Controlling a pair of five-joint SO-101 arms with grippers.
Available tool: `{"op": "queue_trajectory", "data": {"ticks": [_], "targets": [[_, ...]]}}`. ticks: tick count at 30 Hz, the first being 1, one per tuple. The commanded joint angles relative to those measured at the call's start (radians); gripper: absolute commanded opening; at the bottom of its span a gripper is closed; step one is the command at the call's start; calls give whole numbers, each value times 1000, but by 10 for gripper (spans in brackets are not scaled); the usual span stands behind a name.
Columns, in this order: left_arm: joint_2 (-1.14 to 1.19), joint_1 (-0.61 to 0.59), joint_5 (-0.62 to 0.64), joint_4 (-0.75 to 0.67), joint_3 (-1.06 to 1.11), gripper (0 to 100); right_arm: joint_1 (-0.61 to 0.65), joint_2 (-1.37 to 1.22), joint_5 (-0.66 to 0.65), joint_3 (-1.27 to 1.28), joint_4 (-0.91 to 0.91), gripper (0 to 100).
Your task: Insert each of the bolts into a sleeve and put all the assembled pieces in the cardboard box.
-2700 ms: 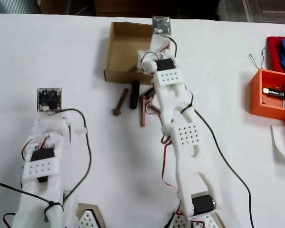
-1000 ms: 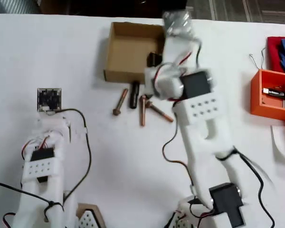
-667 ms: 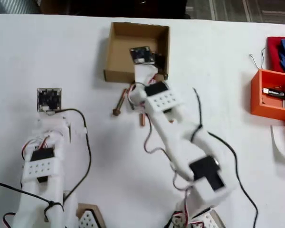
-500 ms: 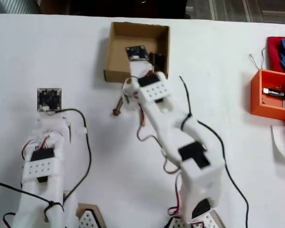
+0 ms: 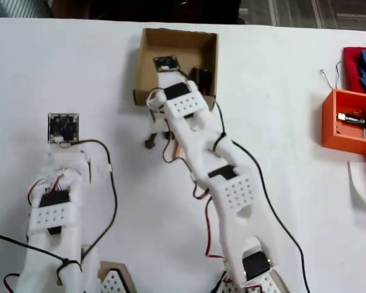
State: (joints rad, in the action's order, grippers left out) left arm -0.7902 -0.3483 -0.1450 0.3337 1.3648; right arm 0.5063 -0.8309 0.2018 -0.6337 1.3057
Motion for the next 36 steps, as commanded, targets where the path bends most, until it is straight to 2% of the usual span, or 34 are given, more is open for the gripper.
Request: {"op": "queue_trajectory", "data": {"ticks": [1, 8, 12, 16, 28, 30, 36], "targets": [[-17, 2, -6, -18, -2, 46, 2, -35, 6, -92, 27, 123], [-17, 2, -6, -18, -2, 46, 2, -104, 6, -175, 99, 118], [-17, 2, -6, -18, -2, 46, -2, -105, 6, -196, 147, 9], [-17, 2, -6, -18, -2, 46, -1, -79, 6, -242, 171, 24], [-15, 2, -3, -6, -19, 48, 12, 423, -3, -388, 371, 24], [-11, 0, 2, 64, -77, 49, 8, 509, -9, -387, 378, 24], [-9, 52, 31, 399, -374, 49, -8, 737, -51, -361, 441, 24]]}}
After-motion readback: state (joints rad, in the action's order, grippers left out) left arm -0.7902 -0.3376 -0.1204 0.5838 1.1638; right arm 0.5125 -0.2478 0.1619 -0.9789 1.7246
